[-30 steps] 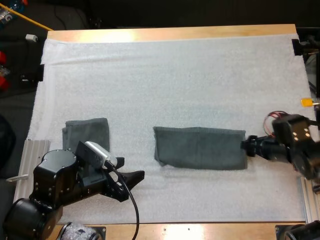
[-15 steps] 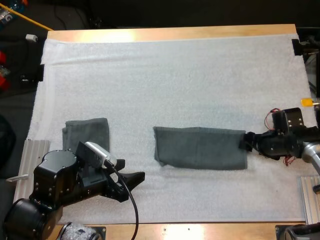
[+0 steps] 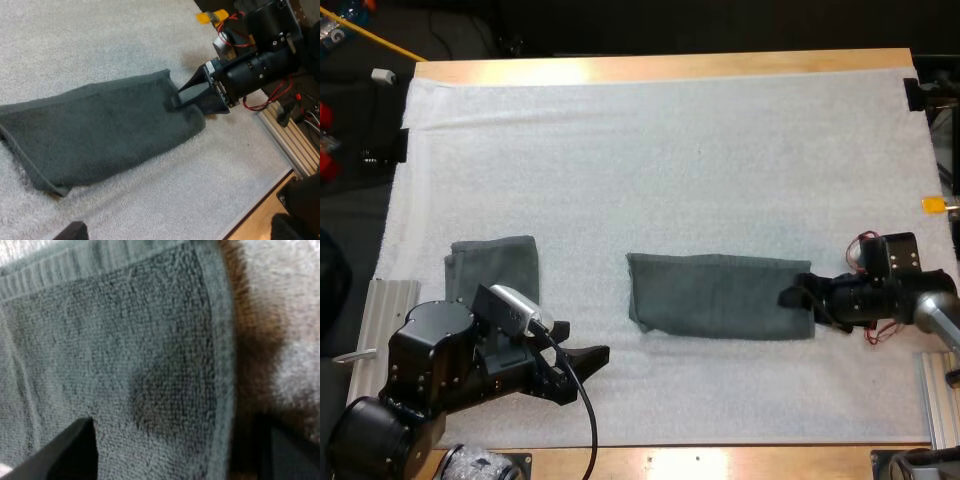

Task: Pick towel from pile, fold and stack

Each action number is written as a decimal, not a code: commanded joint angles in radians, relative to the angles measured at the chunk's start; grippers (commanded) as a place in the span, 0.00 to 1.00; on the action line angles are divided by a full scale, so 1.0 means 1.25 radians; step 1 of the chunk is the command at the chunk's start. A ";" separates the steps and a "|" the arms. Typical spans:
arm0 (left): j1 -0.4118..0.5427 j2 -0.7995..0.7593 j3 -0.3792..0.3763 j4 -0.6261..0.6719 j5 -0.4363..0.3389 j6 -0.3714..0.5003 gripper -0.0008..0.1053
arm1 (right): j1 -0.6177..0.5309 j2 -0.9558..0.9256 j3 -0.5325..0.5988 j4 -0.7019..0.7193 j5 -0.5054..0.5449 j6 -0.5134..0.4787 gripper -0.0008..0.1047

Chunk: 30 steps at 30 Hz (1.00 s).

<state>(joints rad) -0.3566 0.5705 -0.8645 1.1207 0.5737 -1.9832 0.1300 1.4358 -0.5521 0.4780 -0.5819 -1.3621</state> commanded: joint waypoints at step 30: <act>-0.001 -0.002 -0.005 0.003 0.011 -0.007 0.66 | 0.003 -0.140 -0.076 0.318 0.348 -0.181 0.01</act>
<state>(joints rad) -0.3566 0.5705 -0.8645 1.1207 0.5737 -1.9832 0.1324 1.2707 -0.6368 0.8487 -0.1880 -1.5622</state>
